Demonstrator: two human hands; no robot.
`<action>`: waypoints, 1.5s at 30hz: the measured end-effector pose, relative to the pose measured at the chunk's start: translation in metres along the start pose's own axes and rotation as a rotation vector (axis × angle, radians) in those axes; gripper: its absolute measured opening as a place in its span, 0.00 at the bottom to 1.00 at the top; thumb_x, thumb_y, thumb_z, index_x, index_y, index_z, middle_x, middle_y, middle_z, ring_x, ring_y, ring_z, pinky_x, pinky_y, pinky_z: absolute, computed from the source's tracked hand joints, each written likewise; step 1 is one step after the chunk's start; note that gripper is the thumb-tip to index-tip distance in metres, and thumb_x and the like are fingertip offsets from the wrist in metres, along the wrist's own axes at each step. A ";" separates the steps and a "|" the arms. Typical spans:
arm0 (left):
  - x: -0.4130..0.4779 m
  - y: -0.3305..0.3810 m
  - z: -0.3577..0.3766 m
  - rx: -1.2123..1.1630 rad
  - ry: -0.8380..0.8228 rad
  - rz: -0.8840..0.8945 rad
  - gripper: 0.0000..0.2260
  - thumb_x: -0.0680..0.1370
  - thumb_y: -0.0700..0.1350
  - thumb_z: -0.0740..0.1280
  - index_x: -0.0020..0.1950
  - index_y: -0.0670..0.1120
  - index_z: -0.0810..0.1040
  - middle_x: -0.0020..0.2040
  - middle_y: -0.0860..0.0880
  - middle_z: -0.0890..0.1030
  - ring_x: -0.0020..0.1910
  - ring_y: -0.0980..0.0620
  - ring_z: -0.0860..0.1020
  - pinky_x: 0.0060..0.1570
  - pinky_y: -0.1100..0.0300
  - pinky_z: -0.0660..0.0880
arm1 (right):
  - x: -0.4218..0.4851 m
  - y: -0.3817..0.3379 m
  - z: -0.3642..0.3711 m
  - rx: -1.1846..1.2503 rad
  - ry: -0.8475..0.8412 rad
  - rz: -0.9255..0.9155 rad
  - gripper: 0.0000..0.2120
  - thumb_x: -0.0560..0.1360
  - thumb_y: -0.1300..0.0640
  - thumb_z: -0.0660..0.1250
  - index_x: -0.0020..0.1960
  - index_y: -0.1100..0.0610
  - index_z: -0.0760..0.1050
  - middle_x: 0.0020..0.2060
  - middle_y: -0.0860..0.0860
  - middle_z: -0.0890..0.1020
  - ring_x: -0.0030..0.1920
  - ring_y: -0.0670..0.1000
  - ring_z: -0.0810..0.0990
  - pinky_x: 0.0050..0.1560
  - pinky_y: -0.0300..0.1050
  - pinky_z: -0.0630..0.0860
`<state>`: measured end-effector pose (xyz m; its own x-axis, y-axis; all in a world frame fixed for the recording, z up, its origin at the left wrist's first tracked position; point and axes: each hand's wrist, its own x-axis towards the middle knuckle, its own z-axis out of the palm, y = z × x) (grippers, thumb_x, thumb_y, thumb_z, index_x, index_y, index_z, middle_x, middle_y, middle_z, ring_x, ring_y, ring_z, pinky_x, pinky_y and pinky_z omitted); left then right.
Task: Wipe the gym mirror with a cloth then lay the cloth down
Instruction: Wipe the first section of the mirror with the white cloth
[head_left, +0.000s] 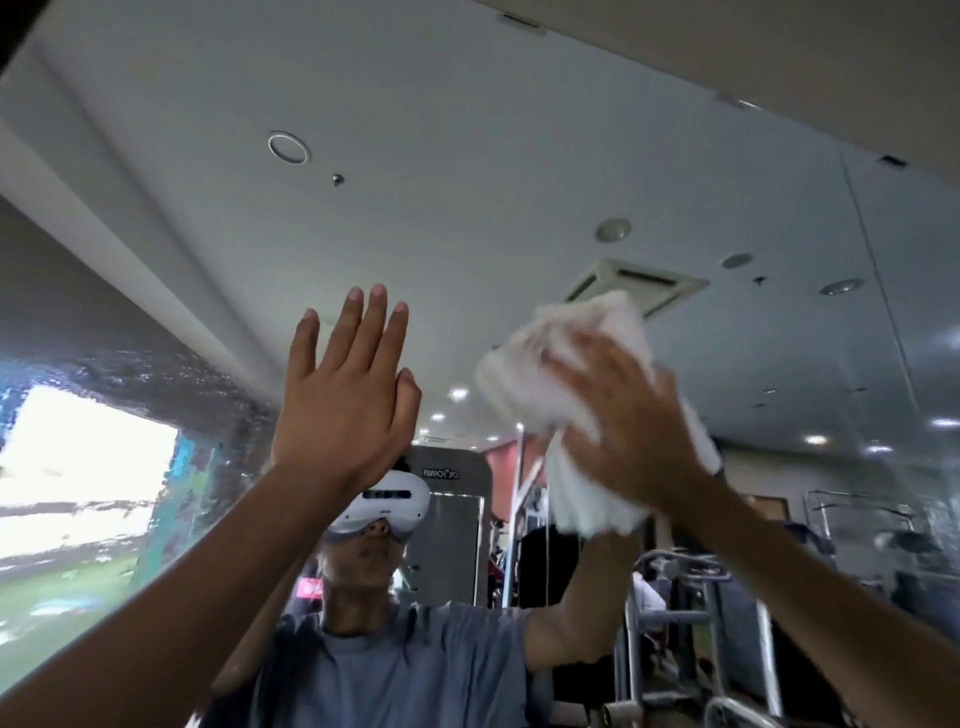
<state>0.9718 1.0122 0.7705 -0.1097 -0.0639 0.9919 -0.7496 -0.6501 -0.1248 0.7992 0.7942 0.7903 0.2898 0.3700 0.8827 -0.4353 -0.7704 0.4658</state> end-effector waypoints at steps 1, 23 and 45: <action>0.000 0.000 0.000 -0.001 -0.007 -0.002 0.28 0.82 0.52 0.47 0.81 0.43 0.59 0.81 0.43 0.56 0.81 0.46 0.53 0.78 0.42 0.48 | 0.019 0.015 -0.001 -0.008 0.018 0.128 0.32 0.74 0.42 0.56 0.77 0.44 0.58 0.76 0.52 0.64 0.74 0.55 0.62 0.62 0.67 0.66; 0.029 -0.027 -0.014 0.072 0.091 0.140 0.17 0.76 0.48 0.56 0.59 0.42 0.74 0.60 0.42 0.76 0.57 0.41 0.73 0.58 0.47 0.63 | 0.168 -0.023 0.003 0.055 0.118 0.634 0.28 0.79 0.42 0.56 0.78 0.46 0.58 0.79 0.51 0.57 0.78 0.56 0.55 0.72 0.68 0.52; 0.025 -0.032 -0.011 0.005 -0.022 -0.062 0.36 0.79 0.67 0.39 0.82 0.49 0.44 0.82 0.50 0.43 0.80 0.56 0.38 0.78 0.53 0.36 | 0.179 0.014 -0.012 0.104 -0.013 -0.451 0.35 0.69 0.40 0.50 0.77 0.40 0.61 0.78 0.43 0.60 0.78 0.48 0.57 0.72 0.59 0.52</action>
<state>0.9861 1.0402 0.7988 -0.0487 -0.0403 0.9980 -0.7511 -0.6571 -0.0632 0.8348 0.8556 0.9552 0.4415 0.6742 0.5921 -0.1757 -0.5821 0.7939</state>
